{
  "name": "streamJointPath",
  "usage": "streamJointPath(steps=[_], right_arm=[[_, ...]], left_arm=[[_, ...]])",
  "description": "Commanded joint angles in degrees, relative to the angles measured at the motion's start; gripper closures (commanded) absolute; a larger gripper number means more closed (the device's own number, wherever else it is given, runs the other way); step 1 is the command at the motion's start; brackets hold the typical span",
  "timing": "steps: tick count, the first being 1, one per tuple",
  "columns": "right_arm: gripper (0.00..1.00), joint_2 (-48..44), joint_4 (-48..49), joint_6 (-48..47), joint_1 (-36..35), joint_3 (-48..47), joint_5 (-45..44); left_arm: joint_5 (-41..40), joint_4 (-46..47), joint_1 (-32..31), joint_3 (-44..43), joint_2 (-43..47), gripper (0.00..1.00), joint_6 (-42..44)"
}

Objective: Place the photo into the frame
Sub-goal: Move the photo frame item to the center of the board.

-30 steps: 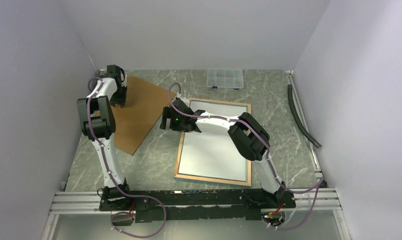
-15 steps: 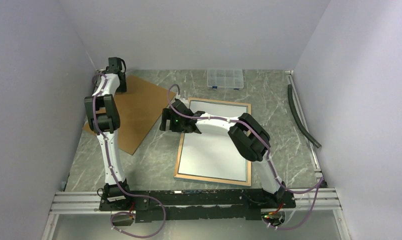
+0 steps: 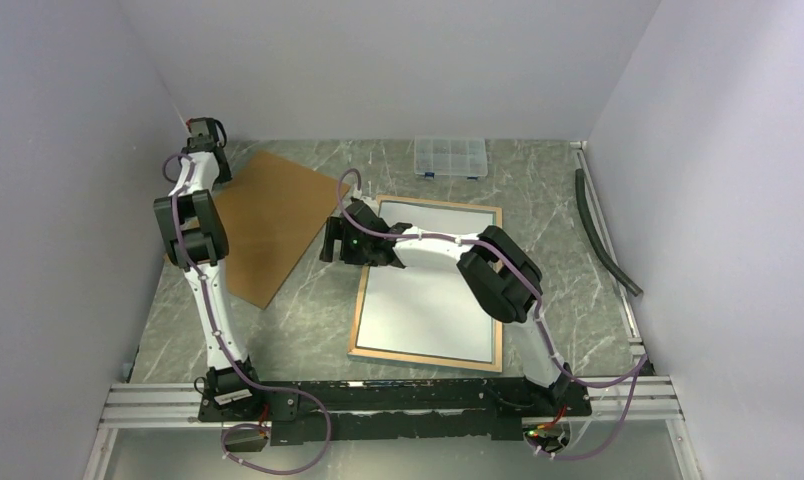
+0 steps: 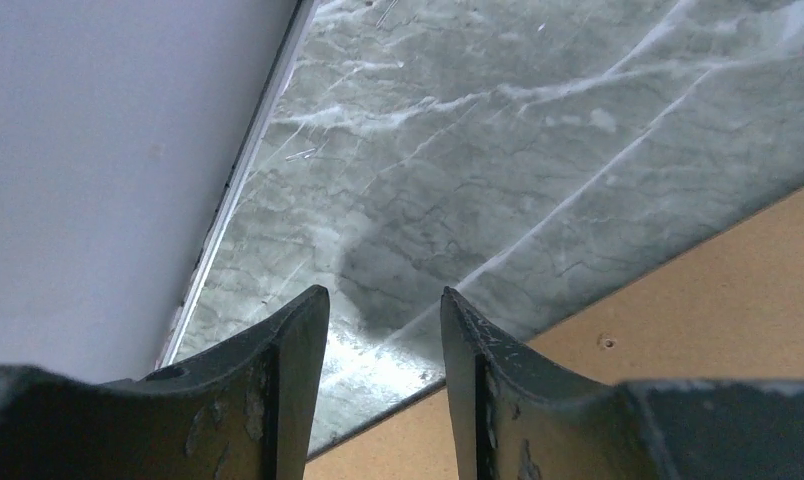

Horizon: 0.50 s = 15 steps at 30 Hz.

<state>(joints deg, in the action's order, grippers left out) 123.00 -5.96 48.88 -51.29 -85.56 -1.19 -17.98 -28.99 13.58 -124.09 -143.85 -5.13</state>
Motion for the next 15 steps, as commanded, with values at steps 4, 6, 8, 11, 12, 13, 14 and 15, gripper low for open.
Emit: streamJointPath(steps=[4,6,8,11,12,13,14,15], right_arm=[[0.09,0.83,-4.42,0.13,0.52,1.43,0.75],[0.09,0.46,-4.18,0.47,0.71,1.81,0.92],[0.09,0.24,-3.54,1.01,0.91,2.24,0.95],[0.09,0.6,-2.79,2.3,1.07,2.46,3.31],[0.08,0.8,-2.26,3.06,1.12,2.68,4.02],[0.08,0.9,-1.18,3.83,1.23,2.9,4.75],[0.08,1.15,-0.57,4.79,1.25,2.95,5.43],[0.07,1.38,-0.21,5.68,1.26,2.81,6.04]], left_arm=[[0.36,-3.25,0.33,-0.29,-2.54,0.51,0.25],[1.98,-2.8,0.39,3.21,-0.86,0.52,1.05],[3.87,-2.2,0.56,8.4,1.88,0.52,1.93],[7.72,-3.49,0.73,15.15,5.59,0.53,2.66],[9.03,-4.28,0.87,17.06,6.83,0.53,2.86],[10.37,-4.61,0.84,20.11,8.07,0.54,3.16],[11.55,-4.97,0.85,22.26,9.89,0.54,3.45],[12.55,-5.34,0.87,24.43,11.15,0.54,3.78]])
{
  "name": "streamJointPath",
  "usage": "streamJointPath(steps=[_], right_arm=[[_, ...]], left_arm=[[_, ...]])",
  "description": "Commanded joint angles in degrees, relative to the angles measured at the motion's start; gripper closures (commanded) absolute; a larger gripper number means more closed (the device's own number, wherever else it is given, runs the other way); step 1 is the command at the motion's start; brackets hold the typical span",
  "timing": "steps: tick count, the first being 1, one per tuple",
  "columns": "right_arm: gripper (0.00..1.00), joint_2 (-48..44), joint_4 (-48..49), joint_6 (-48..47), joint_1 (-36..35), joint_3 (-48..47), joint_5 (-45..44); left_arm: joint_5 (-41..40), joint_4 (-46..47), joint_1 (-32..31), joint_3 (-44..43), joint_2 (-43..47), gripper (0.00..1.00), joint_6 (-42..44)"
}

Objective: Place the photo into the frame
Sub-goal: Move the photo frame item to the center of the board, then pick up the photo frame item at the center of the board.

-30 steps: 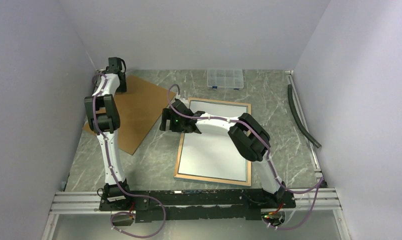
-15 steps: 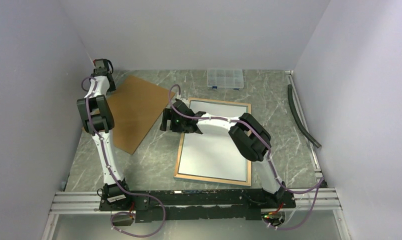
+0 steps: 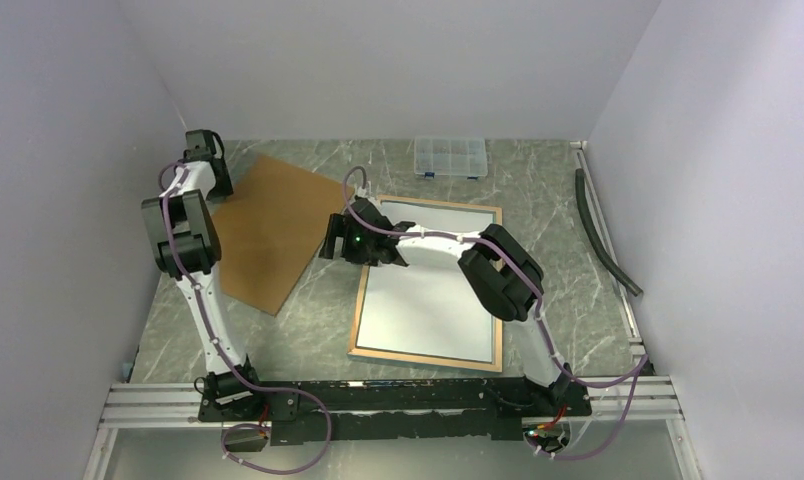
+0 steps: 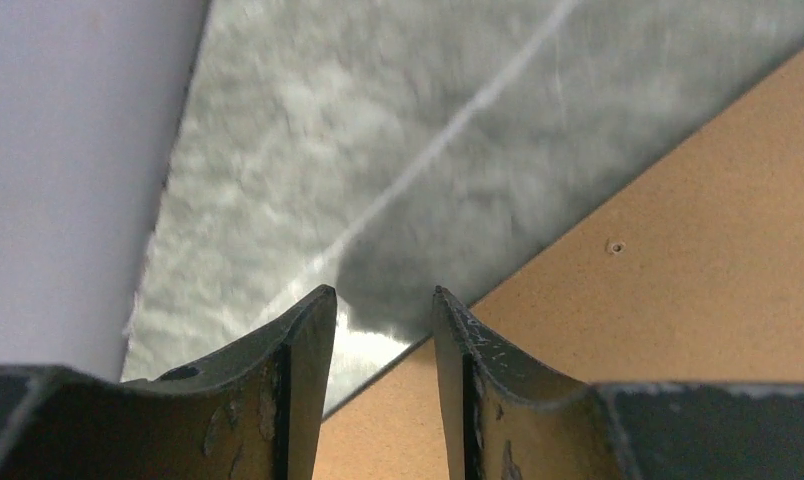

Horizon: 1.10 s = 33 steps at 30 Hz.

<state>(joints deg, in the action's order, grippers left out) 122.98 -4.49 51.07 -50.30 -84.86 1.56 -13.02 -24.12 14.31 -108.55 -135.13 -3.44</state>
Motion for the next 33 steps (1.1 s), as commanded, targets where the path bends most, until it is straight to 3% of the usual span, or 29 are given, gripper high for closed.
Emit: streamJointPath(steps=[1,4,11,17,25,33], right_arm=[[0.07,1.66,-1.56,4.44,0.3,1.74,3.87],[0.07,2.75,-0.63,7.4,0.3,0.29,5.83],[0.07,5.76,-10.72,11.06,-0.87,-8.41,7.74],[0.07,6.57,-12.64,13.14,-1.73,-10.13,7.11],[0.07,1.86,-1.28,14.76,-1.26,-7.52,9.23],[0.07,-7.32,10.8,15.91,-0.75,-2.25,9.67]], left_arm=[[8.72,-10.36,0.16,10.7,3.5,0.54,2.38],[11.29,-12.37,0.54,14.67,5.97,0.55,2.74],[12.58,-12.14,1.47,22.51,11.76,0.56,4.97],[13.35,-11.48,1.74,26.8,13.99,0.57,6.4],[19.74,-11.96,1.79,30.73,16.82,0.64,9.45],[29.13,-20.21,1.44,27.98,14.84,0.72,11.72]])
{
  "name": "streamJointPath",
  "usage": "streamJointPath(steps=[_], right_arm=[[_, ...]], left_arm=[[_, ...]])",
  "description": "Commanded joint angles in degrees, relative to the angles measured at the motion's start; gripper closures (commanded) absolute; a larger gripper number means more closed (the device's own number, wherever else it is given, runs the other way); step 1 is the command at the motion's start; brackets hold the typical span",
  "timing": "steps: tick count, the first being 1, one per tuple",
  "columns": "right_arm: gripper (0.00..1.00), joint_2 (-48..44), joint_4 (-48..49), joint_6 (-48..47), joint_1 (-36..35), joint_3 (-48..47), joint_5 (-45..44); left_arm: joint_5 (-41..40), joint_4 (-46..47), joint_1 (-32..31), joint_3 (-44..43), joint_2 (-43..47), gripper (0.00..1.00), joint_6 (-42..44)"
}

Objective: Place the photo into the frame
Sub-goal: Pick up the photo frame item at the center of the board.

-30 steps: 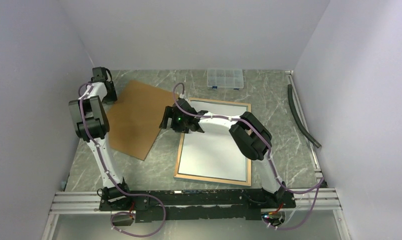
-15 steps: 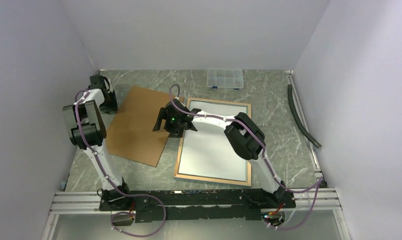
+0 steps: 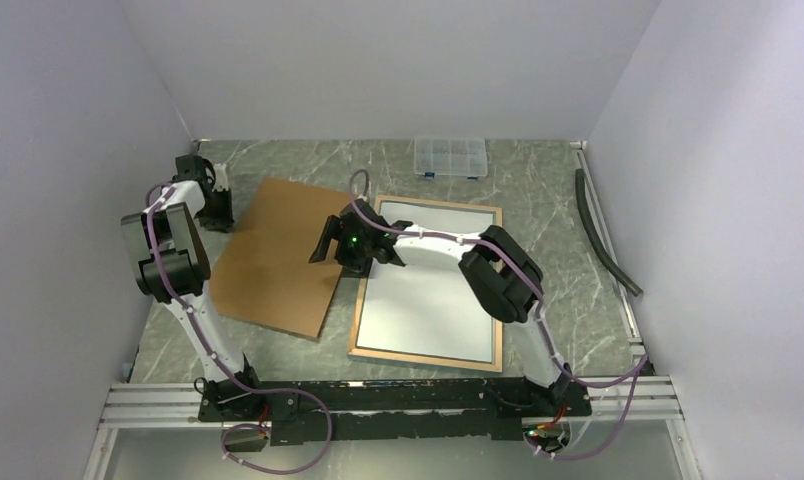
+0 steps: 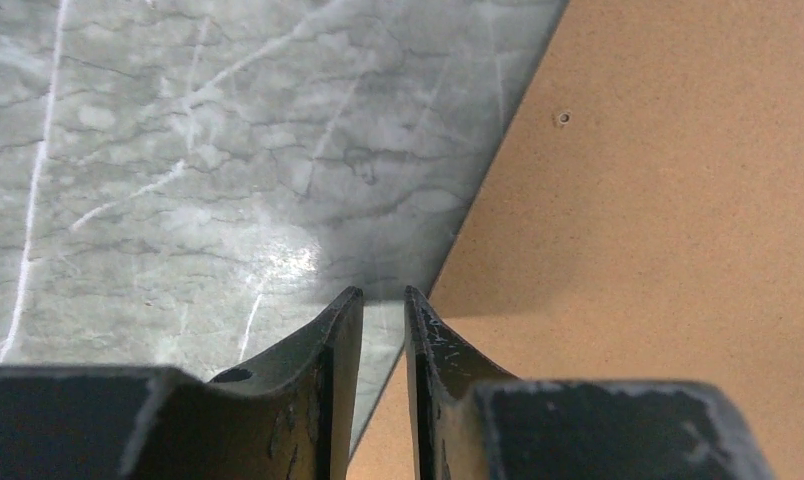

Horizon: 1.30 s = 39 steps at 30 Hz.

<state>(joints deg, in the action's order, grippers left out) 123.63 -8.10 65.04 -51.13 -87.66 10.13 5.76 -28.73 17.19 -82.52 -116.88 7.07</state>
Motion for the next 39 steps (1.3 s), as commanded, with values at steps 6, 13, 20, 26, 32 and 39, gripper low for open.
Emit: streamJointPath(steps=[6,13,20,26,32,39], right_arm=[[0.08,-13.61,16.86,1.77,0.48,4.87,0.15],[0.1,-21.17,19.82,5.56,1.7,17.45,-3.45],[0.1,-28.95,20.78,7.25,4.16,28.05,-6.01],[0.12,-32.02,23.48,9.06,6.08,36.14,-5.21],[0.14,-31.87,27.64,9.58,7.48,40.85,-3.7],[0.15,-29.85,29.94,8.66,8.26,42.3,-1.43]], left_arm=[[11.73,-16.85,-3.32,3.56,-2.93,0.72,2.21],[14.15,-18.55,-10.01,4.25,-2.27,0.72,2.47],[16.09,-20.51,-15.96,3.69,-2.2,0.73,2.31],[16.55,-21.36,-16.47,4.55,-0.82,0.74,2.63],[15.86,-21.28,-16.66,6.4,0.12,0.75,3.91],[14.96,-21.03,-16.62,6.16,-0.36,0.76,4.26]])
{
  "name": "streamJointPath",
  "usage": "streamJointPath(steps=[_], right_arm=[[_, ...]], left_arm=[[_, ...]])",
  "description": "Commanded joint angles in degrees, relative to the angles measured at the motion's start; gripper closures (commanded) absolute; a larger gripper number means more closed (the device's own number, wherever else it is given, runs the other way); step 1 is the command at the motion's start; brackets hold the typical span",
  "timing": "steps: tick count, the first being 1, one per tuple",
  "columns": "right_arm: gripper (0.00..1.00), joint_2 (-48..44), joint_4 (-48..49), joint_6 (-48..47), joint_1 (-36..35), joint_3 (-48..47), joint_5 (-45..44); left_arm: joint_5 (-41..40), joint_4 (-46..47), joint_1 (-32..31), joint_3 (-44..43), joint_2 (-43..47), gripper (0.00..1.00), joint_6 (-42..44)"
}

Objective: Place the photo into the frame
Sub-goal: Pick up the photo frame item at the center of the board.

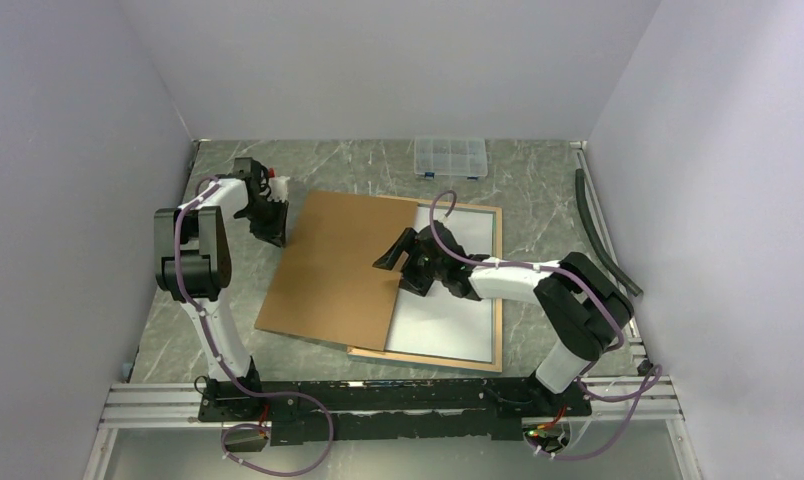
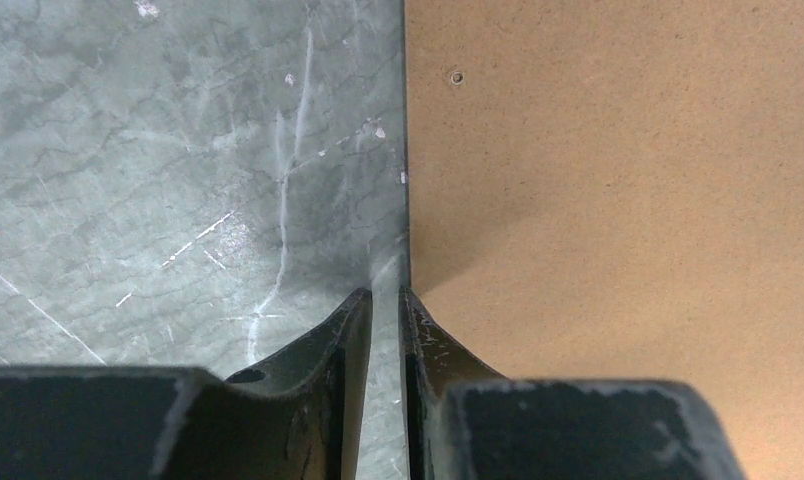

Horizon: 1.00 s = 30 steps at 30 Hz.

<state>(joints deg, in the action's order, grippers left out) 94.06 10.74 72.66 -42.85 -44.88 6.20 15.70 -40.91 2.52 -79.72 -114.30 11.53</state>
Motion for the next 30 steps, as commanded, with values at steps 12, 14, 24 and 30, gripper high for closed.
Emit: streamJointPath(steps=[12,14,24,30], right_arm=[[0.34,2.28,28.32,-0.43,0.48,-1.82,14.47],[0.37,3.62,34.15,0.51,0.48,-1.74,17.28],[0.74,2.58,29.98,0.6,0.29,-4.29,17.38],[1.0,-4.2,13.91,-2.08,0.76,-10.78,12.24]], left_arm=[[6.59,-9.21,-2.07,2.99,-3.53,0.77,0.3],[7.09,-9.44,-2.07,2.82,-3.85,0.77,0.56],[6.99,-11.59,-1.76,0.99,-0.07,0.74,2.67],[13.3,-16.94,-0.15,-9.07,13.02,0.58,10.86]])
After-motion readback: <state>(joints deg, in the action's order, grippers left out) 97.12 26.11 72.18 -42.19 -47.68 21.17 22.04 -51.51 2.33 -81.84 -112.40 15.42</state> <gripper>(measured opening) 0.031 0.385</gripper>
